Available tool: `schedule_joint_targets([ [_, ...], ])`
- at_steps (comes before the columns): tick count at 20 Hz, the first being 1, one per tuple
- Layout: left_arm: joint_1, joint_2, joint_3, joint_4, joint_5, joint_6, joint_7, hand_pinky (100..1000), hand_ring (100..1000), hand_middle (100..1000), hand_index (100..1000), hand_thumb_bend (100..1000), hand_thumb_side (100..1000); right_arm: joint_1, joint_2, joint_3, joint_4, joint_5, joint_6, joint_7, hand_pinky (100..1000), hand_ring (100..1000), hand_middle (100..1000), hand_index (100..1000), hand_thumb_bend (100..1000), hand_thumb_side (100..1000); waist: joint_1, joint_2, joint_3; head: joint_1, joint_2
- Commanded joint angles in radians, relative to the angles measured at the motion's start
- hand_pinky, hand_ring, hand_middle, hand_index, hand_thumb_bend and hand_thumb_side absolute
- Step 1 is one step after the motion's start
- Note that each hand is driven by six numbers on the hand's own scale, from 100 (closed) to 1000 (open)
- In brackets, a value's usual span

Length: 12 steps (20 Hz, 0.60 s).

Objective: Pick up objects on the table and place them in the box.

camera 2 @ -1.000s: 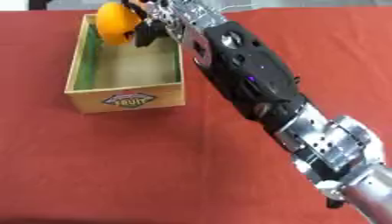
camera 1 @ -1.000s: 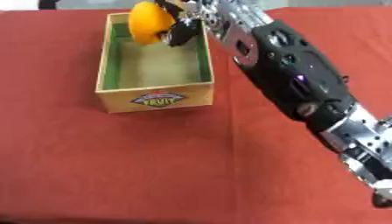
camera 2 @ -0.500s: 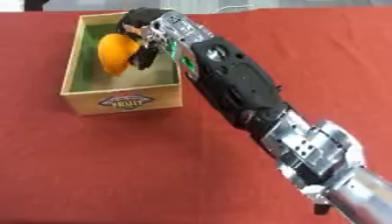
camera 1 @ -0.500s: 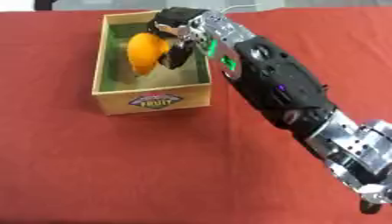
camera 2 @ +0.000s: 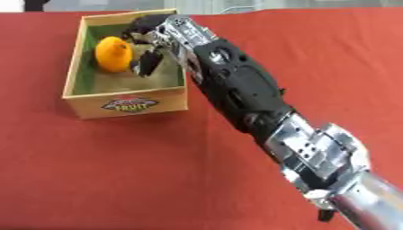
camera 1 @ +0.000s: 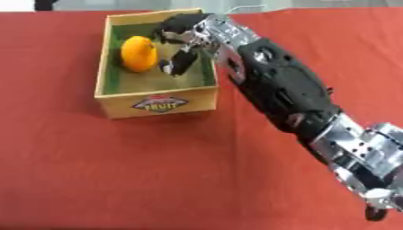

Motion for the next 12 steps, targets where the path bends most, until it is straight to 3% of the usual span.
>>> schedule_joint_targets([
  [1, -0.011, 0.013, 0.001, -0.019, 0.003, 0.001, -0.002, 578, 604, 640, 780, 100, 866, -0.035, 0.0, -0.021, -0.004, 0.043, 0.013, -0.015, 842, 909, 841, 1000, 240, 540, 0.005, -0.023, 0.001, 0.0, -0.009],
  [7, -0.009, 0.015, 0.001, -0.019, 0.0, 0.002, -0.003, 578, 604, 640, 780, 100, 864, -0.044, -0.027, -0.04, -0.056, 0.037, 0.03, -0.034, 838, 898, 829, 1000, 186, 524, 0.006, -0.028, -0.002, 0.004, -0.006],
  [10, -0.008, 0.016, 0.003, -0.019, -0.002, 0.002, -0.002, 579, 604, 640, 781, 100, 864, -0.048, -0.065, -0.04, -0.139, -0.004, 0.042, -0.033, 836, 892, 819, 1000, 145, 508, 0.006, -0.03, -0.006, 0.008, -0.005],
  [11, -0.008, 0.016, 0.003, -0.019, -0.002, 0.002, -0.001, 579, 604, 640, 781, 100, 863, -0.047, -0.081, -0.039, -0.174, -0.023, 0.048, -0.032, 835, 887, 816, 1000, 100, 549, 0.007, -0.031, -0.007, 0.01, -0.003],
  [12, -0.007, 0.017, 0.004, -0.019, -0.003, 0.001, 0.0, 579, 604, 640, 781, 100, 863, -0.045, -0.102, -0.037, -0.217, -0.044, 0.054, -0.031, 834, 886, 811, 1000, 121, 509, 0.007, -0.032, -0.009, 0.013, -0.001],
])
